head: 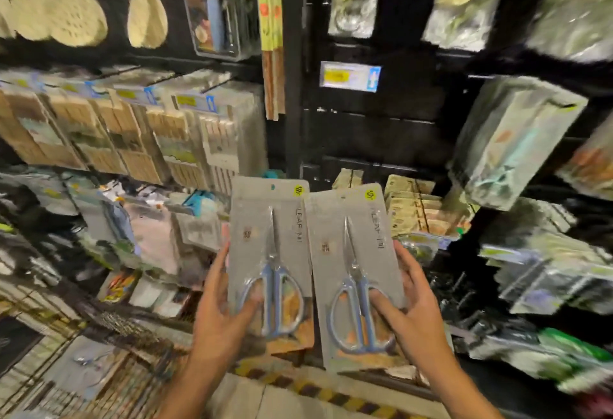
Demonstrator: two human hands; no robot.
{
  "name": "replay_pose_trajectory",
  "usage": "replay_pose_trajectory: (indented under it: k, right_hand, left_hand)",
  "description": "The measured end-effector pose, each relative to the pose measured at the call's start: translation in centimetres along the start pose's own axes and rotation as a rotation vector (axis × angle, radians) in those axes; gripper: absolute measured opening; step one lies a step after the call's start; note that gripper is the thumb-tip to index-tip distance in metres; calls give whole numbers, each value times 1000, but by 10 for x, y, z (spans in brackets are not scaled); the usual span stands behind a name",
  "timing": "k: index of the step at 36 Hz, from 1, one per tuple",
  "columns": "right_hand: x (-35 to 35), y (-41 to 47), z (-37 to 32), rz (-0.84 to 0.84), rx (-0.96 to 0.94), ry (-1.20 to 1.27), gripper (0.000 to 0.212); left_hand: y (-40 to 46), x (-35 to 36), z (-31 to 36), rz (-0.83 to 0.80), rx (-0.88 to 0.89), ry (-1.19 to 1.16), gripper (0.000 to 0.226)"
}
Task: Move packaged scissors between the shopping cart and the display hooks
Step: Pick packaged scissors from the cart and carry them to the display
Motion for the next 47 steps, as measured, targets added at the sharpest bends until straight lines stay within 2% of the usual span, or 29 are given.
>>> replay_pose_trajectory:
  k: [8, 16, 47]
  right_hand:
    - [-117, -16, -13, 123, -84, -27, 77]
    - [-185, -14, -23, 186, -98, -24, 81]
    - [-180, 95, -50, 358, -287, -49, 76]
  left_hand:
    - [0, 109, 48, -74, 75, -81, 85]
    - [12, 170, 86, -128, 113, -81, 84]
    - [146, 150, 112, -131, 267, -82, 86]
Point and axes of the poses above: each hand's wrist, its own y-axis towards the middle knuckle, its own x-axis out of the palm, z = x × y, the point moved 8 cm from there along y, towards the middle knuckle, and after that the axes turned 9 degrees about -z, right-handed, at the moved point
